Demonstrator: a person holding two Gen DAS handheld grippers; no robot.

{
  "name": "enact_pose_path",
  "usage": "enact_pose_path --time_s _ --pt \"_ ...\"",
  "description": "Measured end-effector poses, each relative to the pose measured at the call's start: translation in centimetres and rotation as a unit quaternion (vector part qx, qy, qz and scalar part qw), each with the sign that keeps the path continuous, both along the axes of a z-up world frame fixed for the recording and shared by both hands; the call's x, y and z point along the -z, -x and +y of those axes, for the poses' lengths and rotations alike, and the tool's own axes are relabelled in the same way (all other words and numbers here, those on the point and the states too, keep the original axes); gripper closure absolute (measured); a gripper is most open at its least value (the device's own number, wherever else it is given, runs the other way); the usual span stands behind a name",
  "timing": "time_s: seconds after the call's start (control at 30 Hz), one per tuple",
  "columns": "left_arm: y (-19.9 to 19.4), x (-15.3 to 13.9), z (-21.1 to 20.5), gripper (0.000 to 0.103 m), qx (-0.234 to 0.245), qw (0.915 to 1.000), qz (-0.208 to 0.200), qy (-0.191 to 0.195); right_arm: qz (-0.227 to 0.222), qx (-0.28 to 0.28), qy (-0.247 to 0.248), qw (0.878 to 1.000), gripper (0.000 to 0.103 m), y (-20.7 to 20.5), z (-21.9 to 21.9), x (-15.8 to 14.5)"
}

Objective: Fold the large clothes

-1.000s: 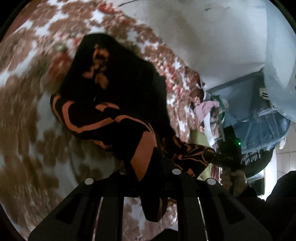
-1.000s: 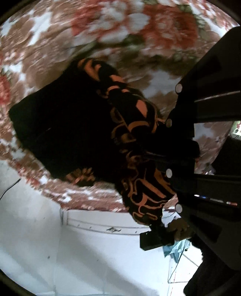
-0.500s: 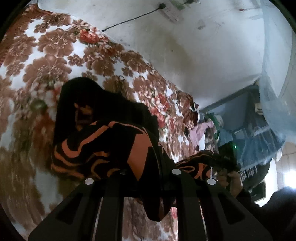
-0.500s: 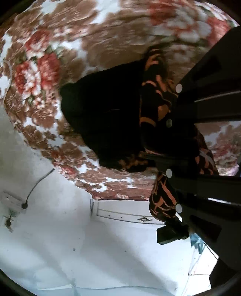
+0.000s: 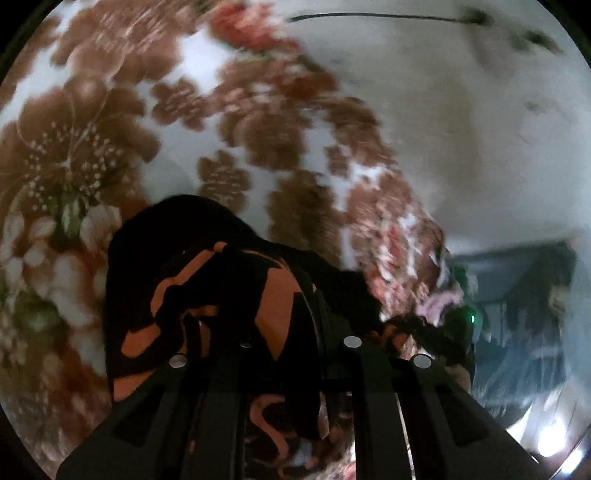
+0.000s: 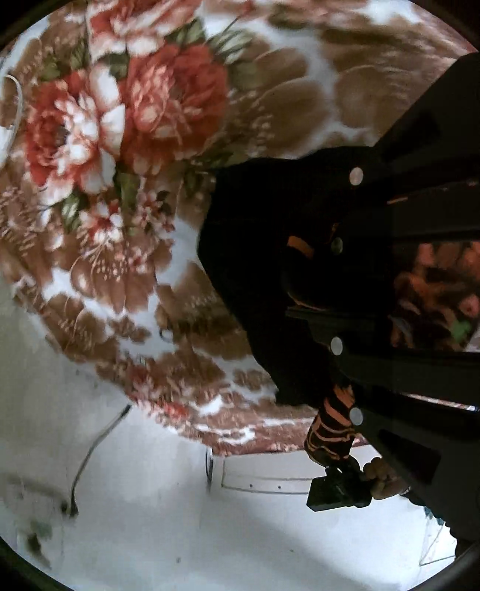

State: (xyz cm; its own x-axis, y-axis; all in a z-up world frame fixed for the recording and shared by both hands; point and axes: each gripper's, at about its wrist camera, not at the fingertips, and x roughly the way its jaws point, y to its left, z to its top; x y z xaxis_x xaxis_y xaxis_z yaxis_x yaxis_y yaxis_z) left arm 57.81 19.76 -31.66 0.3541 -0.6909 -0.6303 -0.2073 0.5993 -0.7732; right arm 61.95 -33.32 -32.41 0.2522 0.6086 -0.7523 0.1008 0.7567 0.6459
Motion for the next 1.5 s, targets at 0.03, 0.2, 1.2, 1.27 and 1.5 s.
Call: enact_pose_path --time_s 0.03,0.2,1.2,1.27,1.5 --pt "-1.0 1.3 0.5 0.091 -0.008 0.9999 0.015 0.004 0.007 0.008 -0.004 1.000 0.091 -0.7 -0.4 1.0" --pt "-3.4 6.3 2.1 0.089 -0.040 0.9951 0.082 0.036 0.055 0.037 -0.033 0.997 0.091 -3.1 -2.0 6.3" --pt "5.5 -3.9 -12.3 0.006 0.221 0.8060 -0.243 -0.493 -0.184 -0.204 0.308 0.911 0.005 7.6 16.8 -2.7" --pt "4.7 -3.8 -12.3 0.007 0.235 0.7904 -0.260 -0.502 -0.171 -0.205 0.316 0.910 0.005 7.1 16.9 -1.7" --pt "1.0 -2.3 -13.2 0.039 0.405 0.7698 -0.246 -0.427 -0.144 -0.225 0.304 0.914 0.005 5.2 16.8 0.1"
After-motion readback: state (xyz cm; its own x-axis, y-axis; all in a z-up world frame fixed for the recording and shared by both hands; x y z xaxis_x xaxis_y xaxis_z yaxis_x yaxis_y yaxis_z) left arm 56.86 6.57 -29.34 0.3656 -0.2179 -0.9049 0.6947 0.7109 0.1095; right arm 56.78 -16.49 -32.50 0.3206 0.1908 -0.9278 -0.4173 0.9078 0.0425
